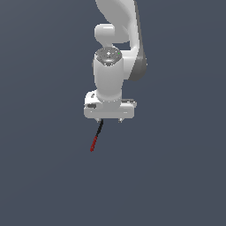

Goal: Pick up the object and move it to a goal position.

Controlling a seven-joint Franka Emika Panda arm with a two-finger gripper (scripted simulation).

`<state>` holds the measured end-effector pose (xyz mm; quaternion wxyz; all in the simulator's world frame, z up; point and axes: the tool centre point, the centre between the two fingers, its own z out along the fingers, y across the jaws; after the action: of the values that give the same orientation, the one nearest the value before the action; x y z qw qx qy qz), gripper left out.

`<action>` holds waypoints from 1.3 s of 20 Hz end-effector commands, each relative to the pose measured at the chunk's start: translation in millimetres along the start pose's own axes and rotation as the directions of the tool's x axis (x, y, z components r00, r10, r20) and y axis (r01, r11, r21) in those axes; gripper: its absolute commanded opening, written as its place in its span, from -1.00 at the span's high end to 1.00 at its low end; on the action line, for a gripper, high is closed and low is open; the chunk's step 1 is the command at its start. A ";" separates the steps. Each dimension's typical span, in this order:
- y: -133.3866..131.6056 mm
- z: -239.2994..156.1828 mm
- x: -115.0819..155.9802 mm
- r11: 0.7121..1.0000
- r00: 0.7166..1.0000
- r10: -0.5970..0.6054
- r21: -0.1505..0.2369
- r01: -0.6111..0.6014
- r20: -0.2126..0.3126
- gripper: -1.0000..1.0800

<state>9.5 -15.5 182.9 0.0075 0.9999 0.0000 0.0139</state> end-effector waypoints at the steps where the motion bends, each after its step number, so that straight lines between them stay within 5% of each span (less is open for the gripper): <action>1: 0.0 0.0 0.0 1.000 1.000 0.000 0.000 0.000 0.000 -0.92; 16: -12.8 -13.7 6.6 0.999 0.998 -0.042 -0.005 0.042 -0.036 -0.92; 26: 25.3 51.9 -5.4 0.996 0.996 0.094 0.012 -0.094 -0.005 -0.92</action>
<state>9.0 -32.3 145.9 0.0024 0.9993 -0.0316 0.0207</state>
